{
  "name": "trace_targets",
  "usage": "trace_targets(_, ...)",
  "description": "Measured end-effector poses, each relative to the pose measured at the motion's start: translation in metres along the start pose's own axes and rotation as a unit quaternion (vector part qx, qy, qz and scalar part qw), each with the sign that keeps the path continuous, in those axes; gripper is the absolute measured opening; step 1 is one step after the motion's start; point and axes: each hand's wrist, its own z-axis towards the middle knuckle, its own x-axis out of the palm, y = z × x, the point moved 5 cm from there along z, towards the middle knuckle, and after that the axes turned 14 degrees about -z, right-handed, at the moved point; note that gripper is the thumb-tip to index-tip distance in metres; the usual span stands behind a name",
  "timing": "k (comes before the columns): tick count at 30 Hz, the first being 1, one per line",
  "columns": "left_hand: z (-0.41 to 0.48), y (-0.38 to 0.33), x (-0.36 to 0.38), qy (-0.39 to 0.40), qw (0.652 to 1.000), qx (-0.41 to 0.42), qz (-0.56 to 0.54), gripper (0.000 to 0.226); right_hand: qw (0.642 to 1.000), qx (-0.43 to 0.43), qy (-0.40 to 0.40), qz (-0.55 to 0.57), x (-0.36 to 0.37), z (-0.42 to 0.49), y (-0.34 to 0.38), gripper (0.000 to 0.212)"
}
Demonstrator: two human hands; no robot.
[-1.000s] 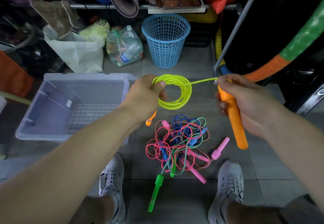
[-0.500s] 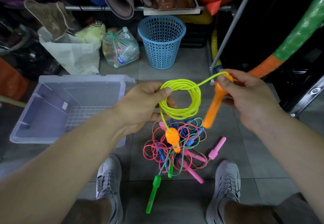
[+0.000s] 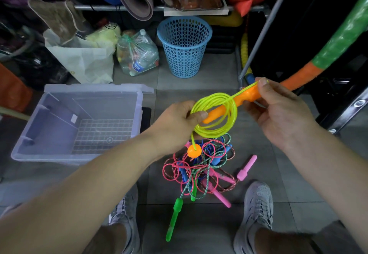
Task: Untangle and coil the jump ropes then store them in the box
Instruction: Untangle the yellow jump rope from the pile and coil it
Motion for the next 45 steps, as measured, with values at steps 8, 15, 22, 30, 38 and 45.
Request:
trace_targets(8,-0.003,0.005,0.002,0.049,0.997,-0.039,-0.054,0.021,1.0,-0.003,0.012,0.003,0.004,-0.001,-0.001,0.015)
trace_targets(15,-0.006,-0.003,0.0,0.062,0.998,-0.005,-0.03,0.014,0.993,0.05,0.103,-0.037,0.019,-0.009,-0.008,0.022)
trace_targets(22,-0.012,-0.017,0.005,0.063,0.994,0.068,0.053,0.017,0.996,0.055,0.064,0.003,0.012,-0.007,-0.005,0.02)
trace_targets(30,-0.01,-0.01,0.007,0.068,0.994,0.058,0.07,0.012,0.964,0.062,0.177,-0.188,0.03,-0.023,-0.017,0.026)
trace_targets(38,-0.005,-0.017,-0.011,-0.064,0.988,0.089,0.112,0.019,0.919,0.137,0.357,-0.102,0.043,-0.047,-0.019,0.041)
trace_targets(45,-0.005,-0.014,-0.003,-0.046,0.996,0.075,0.016,0.017,0.948,0.083,0.273,-0.139,0.054,-0.051,-0.029,0.067)
